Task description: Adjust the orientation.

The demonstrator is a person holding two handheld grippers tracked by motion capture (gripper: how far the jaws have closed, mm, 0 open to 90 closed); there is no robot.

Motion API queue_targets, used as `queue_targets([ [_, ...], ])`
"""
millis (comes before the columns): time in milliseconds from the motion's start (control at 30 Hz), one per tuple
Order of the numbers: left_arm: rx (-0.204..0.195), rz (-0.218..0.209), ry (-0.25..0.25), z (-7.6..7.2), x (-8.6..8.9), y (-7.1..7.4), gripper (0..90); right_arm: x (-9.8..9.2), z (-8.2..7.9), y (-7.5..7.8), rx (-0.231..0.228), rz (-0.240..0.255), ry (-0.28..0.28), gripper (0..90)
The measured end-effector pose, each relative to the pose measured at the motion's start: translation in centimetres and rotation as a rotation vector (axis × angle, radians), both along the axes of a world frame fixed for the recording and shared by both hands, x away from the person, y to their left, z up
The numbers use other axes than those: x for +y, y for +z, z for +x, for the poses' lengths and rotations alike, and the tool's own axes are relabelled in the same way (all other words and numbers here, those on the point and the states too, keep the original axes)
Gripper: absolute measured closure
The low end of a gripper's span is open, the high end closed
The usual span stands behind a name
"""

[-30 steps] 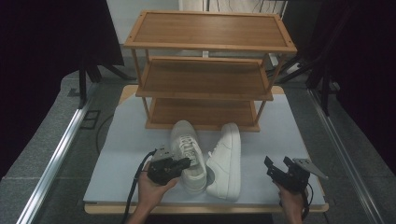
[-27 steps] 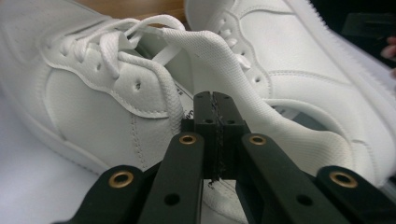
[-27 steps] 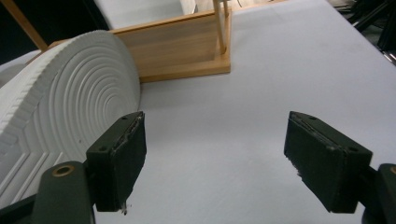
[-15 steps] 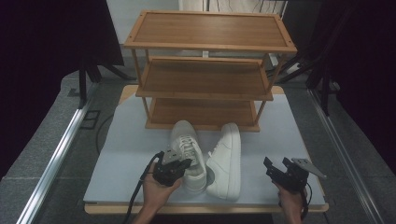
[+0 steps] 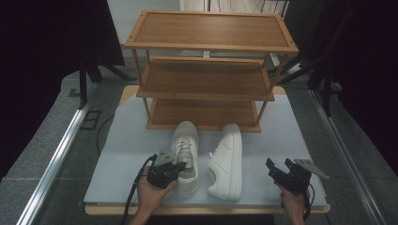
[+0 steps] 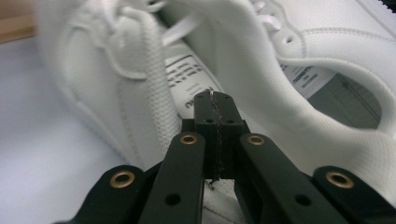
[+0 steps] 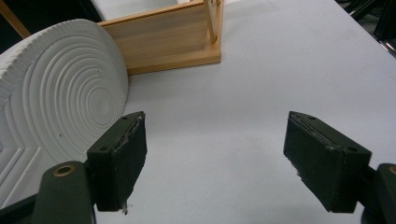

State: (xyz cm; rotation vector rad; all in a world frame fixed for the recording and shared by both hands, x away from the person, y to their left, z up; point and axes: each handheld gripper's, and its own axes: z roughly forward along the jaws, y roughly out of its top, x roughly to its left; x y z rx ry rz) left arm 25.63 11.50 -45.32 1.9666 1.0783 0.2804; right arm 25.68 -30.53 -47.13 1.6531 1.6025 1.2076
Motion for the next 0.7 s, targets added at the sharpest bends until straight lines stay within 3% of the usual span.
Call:
queue_targets([
  [200, 0.016, 0.004, -0.002, -0.2, 2.5, 0.3, 90.0, -0.1, 0.0, 0.0, 0.003, 0.004, -0.005, 21.2],
  [300, 0.005, 0.041, 0.015, -0.3, 3.5, 0.4, 90.0, -0.1, 0.0, 0.0, 0.004, 0.003, -0.004, 21.1],
  [633, 0.047, -0.029, 0.01, -0.3, 6.1, 0.6, 90.0, 0.0, 0.1, -0.2, 0.018, -0.002, -0.003, 21.3],
  [700, 0.051, -0.036, -0.021, -0.4, 6.0, 0.7, 83.6, 0.1, 0.1, -0.2, 0.012, 0.001, 0.001, 21.4],
])
